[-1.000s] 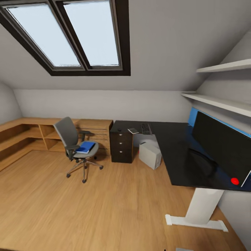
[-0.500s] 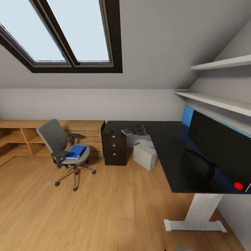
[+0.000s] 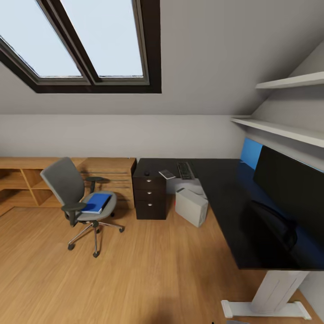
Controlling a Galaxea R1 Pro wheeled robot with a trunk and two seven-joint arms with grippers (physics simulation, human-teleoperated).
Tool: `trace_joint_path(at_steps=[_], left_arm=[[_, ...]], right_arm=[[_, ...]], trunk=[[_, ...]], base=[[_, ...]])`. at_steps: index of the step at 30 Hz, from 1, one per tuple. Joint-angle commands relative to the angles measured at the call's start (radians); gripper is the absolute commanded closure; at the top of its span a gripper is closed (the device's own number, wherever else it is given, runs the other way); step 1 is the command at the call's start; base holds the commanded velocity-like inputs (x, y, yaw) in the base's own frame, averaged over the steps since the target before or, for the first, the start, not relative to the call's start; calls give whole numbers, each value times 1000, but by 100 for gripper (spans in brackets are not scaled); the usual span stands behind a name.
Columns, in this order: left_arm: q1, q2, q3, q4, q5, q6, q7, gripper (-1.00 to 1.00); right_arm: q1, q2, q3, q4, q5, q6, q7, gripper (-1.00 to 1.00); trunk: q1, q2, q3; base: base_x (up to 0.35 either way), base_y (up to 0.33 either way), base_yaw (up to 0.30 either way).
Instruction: In the bedroom, organize the workspace by keeping the computer under the desk, ensuring the monitor is on the desk, placing the keyboard on the desk next to the monitor, placing the mouse on the desk next to the keyboard, moving the folder from the swivel chair onto the desk next to the mouse, stacking the notebook on top of the folder with the pen on top of the notebook, and positioning the swivel chair next to the desk.
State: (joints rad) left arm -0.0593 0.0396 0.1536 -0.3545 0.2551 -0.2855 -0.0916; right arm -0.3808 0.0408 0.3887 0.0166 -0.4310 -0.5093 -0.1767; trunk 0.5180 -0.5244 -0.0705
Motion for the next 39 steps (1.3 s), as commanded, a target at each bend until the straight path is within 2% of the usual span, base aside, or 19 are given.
trace_joint_path(at_steps=[1,39], left_arm=[[-1,0,3,1,10,-1,-10,-100],[-1,0,0,30,10,-7,-9,-100]], right_arm=[[-1,1,9,2,-5,-3,-4,-100],[-1,1,9,3,-3,-3,-4,-100]], trunk=[[1,-2,-2],[1,-2,-2]], base=[[334,150,0],[336,17,0]])
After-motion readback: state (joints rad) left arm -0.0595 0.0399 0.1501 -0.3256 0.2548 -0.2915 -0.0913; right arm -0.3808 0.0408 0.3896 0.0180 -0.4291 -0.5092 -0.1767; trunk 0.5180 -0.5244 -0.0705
